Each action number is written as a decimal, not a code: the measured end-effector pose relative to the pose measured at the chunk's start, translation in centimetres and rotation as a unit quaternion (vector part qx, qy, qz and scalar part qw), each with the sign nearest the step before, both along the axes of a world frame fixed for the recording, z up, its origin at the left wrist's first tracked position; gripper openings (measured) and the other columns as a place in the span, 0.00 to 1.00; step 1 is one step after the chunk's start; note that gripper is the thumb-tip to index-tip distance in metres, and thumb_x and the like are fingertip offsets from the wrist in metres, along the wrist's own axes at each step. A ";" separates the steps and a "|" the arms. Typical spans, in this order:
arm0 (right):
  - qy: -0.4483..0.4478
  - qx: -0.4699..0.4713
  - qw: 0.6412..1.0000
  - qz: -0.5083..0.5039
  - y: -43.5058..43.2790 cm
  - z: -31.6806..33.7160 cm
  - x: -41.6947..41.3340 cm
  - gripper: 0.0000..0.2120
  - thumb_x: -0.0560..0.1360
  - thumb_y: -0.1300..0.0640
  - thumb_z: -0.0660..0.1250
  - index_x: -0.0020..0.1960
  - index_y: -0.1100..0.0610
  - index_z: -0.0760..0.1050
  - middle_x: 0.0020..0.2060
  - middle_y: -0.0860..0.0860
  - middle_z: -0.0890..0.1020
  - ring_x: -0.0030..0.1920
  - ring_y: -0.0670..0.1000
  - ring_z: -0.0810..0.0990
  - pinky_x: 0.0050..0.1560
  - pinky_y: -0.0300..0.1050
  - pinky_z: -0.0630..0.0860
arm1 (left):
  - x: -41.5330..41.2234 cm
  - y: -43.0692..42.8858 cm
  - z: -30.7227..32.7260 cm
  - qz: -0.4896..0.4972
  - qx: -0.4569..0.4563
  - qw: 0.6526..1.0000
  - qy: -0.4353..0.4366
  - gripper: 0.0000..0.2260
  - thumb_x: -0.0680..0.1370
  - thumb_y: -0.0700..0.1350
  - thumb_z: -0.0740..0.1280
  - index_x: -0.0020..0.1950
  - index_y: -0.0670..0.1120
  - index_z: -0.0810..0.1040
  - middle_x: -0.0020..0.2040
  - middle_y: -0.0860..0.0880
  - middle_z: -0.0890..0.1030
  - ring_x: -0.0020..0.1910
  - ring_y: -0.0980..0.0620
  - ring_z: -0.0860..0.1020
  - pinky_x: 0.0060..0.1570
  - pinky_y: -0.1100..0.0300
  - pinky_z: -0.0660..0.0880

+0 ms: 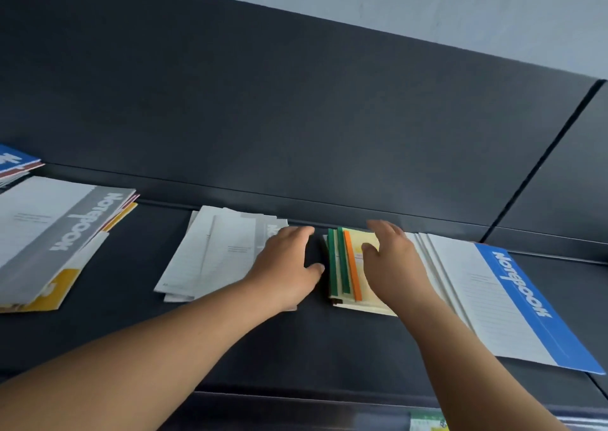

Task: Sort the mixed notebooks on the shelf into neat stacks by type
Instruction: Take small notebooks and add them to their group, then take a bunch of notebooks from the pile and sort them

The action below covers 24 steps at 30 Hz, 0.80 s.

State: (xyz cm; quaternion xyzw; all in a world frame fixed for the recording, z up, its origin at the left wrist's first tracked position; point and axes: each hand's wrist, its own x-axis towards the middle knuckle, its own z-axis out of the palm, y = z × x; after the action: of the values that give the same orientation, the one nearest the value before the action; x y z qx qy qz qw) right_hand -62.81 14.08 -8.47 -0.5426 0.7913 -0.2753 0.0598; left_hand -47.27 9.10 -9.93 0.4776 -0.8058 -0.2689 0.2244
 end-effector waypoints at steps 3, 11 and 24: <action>-0.014 -0.014 0.998 0.067 -1.1 0.9 4.3 0.21 0.80 0.61 0.58 0.73 0.56 0.67 0.72 0.52 0.69 0.71 0.54 0.67 0.67 0.44 0.64 | 4.1 -0.9 0.3 0.044 -0.022 0.999 -0.002 0.27 0.79 0.49 0.65 0.76 0.51 0.60 0.75 0.52 0.62 0.74 0.52 0.60 0.69 0.58 0.61; -0.267 0.052 0.941 0.202 -5.3 0.8 19.2 0.18 0.82 0.60 0.57 0.70 0.49 0.69 0.61 0.42 0.74 0.51 0.38 0.75 0.44 0.26 0.71 | 19.6 -3.7 0.3 0.213 -0.049 0.975 -0.031 0.27 0.78 0.50 0.67 0.75 0.49 0.63 0.73 0.49 0.66 0.71 0.48 0.66 0.68 0.53 0.66; -0.471 0.175 0.858 0.110 -11.9 -1.6 34.7 0.08 0.78 0.64 0.59 0.44 0.53 0.70 0.44 0.59 0.80 0.47 0.56 0.82 0.57 0.56 0.78 | 37.2 -6.5 -1.7 0.243 0.003 0.947 -0.211 0.26 0.79 0.57 0.61 0.73 0.48 0.64 0.70 0.49 0.70 0.69 0.49 0.67 0.67 0.53 0.66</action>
State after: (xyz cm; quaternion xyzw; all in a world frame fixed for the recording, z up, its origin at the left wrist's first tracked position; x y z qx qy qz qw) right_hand -28.16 2.17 -10.05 -0.4128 0.6389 -0.3467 0.5489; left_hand -10.04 2.64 -11.68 0.7053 -0.6934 -0.1018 0.1064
